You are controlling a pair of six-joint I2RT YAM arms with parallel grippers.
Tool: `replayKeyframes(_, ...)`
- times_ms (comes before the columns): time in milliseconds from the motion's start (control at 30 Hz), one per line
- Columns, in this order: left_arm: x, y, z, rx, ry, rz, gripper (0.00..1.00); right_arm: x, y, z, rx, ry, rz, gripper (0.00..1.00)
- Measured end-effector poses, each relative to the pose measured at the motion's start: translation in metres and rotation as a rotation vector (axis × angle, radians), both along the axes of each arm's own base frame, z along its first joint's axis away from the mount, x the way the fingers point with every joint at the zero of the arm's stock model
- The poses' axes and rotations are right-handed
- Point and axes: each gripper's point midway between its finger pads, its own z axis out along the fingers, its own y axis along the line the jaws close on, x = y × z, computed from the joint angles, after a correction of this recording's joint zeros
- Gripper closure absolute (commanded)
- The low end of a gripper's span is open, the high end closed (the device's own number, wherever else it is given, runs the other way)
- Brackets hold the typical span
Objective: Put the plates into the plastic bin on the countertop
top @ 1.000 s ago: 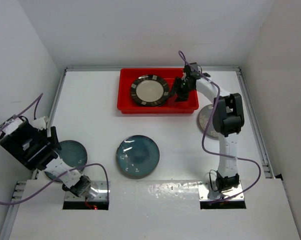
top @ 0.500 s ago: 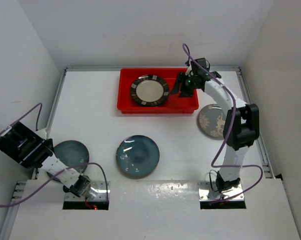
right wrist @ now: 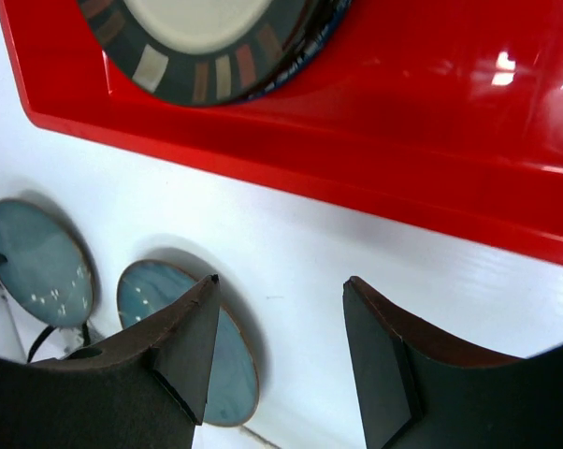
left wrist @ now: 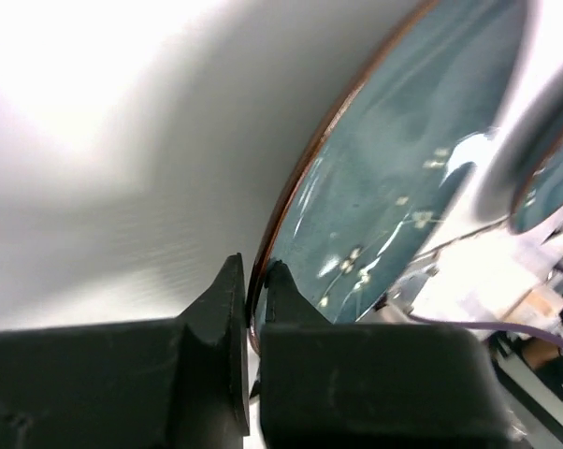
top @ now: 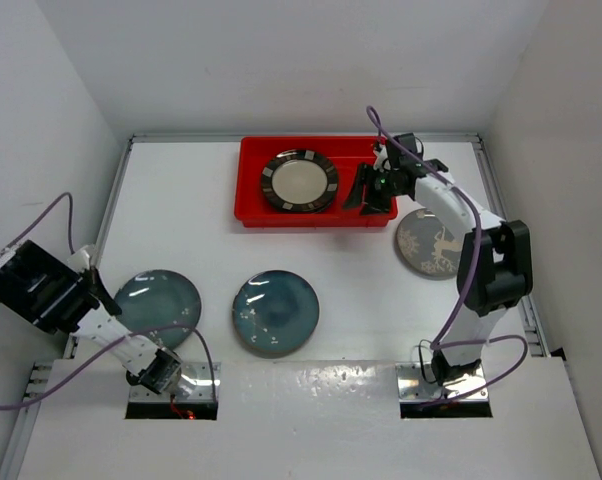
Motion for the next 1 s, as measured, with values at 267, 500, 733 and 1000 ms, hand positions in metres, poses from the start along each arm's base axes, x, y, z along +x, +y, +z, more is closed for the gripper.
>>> replayKeyframes(267,0.077,0.029,0.059,0.114,-0.274,-0.027,1.00,-0.015,-0.015,-0.002,0.028,0.030,-0.037,0.45)
replayKeyframes(500,0.154,-0.013,0.119,0.229,-0.453,-0.142,1.00,-0.020,-0.018,0.000,0.033,0.024,-0.041,0.45)
replayKeyframes(733,0.223,-0.006,0.198,0.391,-0.599,-0.051,1.00,-0.031,-0.021,-0.006,0.031,0.043,-0.043,0.45)
replayKeyframes(1000,0.324,-0.071,0.295,0.464,-0.866,-0.057,1.00,-0.046,-0.023,-0.009,0.034,0.049,-0.040,0.45)
